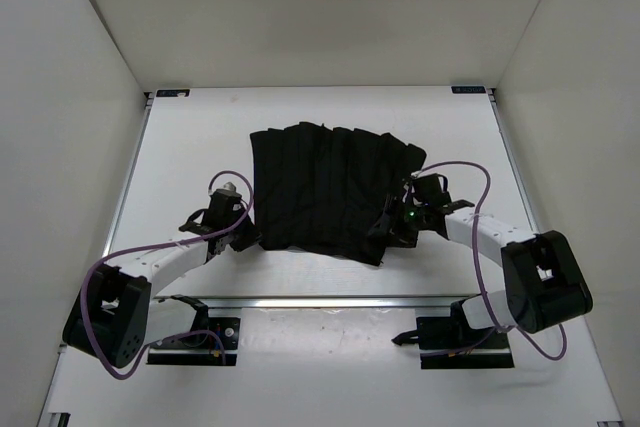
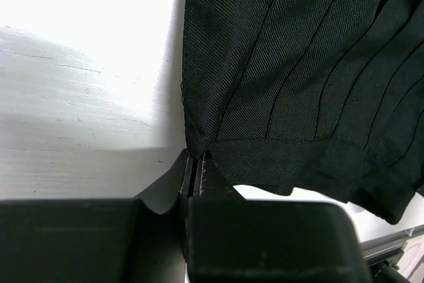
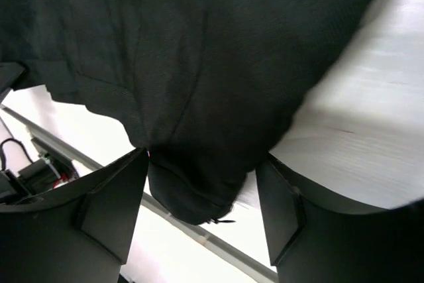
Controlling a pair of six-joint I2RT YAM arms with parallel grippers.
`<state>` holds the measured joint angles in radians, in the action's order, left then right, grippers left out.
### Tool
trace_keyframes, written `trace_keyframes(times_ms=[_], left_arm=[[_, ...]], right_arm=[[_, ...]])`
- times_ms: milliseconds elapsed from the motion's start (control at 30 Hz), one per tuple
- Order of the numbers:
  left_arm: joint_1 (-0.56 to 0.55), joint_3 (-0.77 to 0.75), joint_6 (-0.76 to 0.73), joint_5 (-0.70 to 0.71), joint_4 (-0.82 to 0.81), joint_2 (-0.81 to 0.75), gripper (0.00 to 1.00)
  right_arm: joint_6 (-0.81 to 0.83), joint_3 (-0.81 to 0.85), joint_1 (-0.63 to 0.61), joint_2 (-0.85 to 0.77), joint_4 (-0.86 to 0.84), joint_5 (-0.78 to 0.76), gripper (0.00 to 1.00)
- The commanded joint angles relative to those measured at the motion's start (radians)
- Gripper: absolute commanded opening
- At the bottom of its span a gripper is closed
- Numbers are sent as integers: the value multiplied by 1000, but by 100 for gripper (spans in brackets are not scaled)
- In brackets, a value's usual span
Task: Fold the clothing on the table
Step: Flatten the skirt out, then fold the skirt
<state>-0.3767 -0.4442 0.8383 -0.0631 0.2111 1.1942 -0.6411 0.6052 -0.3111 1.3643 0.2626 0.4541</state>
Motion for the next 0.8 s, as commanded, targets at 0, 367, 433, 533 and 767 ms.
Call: trace_keyframes(times_ms=[0,367,433,533,767], left_arm=[[-8,1,-13,-7,5,-13,0],[-24,5,-15,-4,5,19,0],[-30,5,-15,-12,1,28,0],[-25,4,-22,-7,4,30,0],[25,-49,-94,-30,53,19,0]], right_arm=[[-67,-28,-42,-21,-54,6,59],[-140,-174,-65,-119,-43,24,49],[-141,-177,-68,-111,-55,24,38],[-126,-173,-46,-90,-80,21,21],[-8,-19,43,-21,-13,-3,0]])
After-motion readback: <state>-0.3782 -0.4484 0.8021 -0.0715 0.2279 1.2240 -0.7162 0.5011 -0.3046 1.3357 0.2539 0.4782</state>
